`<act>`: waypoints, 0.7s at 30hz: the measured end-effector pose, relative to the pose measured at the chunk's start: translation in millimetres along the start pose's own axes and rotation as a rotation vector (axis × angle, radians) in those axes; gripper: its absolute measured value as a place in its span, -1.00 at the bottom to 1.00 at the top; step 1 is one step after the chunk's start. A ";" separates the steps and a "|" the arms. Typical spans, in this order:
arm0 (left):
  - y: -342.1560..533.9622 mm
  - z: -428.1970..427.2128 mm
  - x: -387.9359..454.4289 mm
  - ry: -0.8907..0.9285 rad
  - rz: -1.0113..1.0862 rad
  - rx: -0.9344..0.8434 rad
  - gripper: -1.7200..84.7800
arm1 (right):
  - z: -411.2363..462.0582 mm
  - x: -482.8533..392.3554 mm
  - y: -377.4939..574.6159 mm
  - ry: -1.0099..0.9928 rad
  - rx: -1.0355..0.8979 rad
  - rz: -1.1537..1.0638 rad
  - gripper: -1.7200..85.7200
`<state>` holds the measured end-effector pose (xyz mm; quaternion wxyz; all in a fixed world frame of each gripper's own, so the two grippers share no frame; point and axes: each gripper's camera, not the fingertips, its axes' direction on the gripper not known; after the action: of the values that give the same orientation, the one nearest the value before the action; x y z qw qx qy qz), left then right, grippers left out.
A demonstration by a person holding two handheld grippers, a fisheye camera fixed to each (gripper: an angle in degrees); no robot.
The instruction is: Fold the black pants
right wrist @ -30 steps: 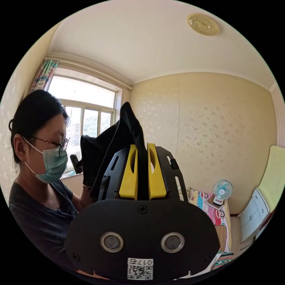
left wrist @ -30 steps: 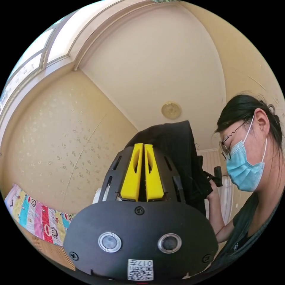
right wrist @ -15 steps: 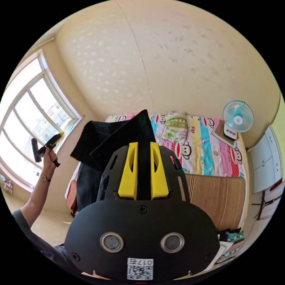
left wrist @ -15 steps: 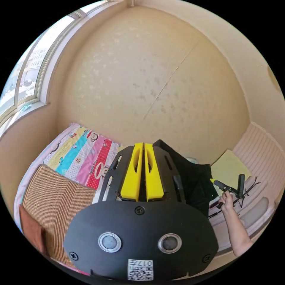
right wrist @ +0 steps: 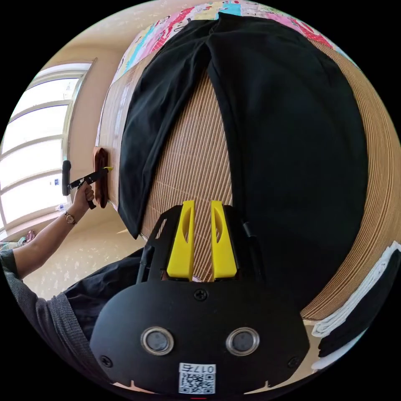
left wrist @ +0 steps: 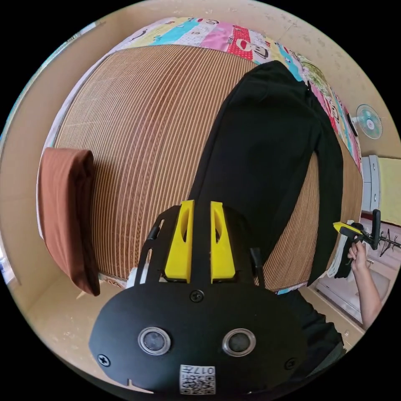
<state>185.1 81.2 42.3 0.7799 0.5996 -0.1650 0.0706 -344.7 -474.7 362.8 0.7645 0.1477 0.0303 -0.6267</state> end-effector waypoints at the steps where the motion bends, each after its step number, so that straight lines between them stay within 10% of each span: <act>1: 1.4 4.8 -2.2 -0.013 0.006 -0.016 -0.80 | -1.6 -1.9 0.1 -0.020 0.002 0.011 -0.82; 11: 39.7 33.2 -28.7 -0.014 -0.141 -0.132 -0.92 | -26.2 -74.6 -39.9 -0.149 -0.119 -0.144 -0.83; 21: 38.1 23.2 -69.3 0.060 -0.117 -0.270 -0.97 | -200.7 82.9 82.7 0.353 0.148 0.258 -0.78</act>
<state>104.5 75.3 58.6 0.8609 0.4954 -0.1143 0.0199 -219.1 -486.4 167.6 0.8082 0.3134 0.0984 -0.4887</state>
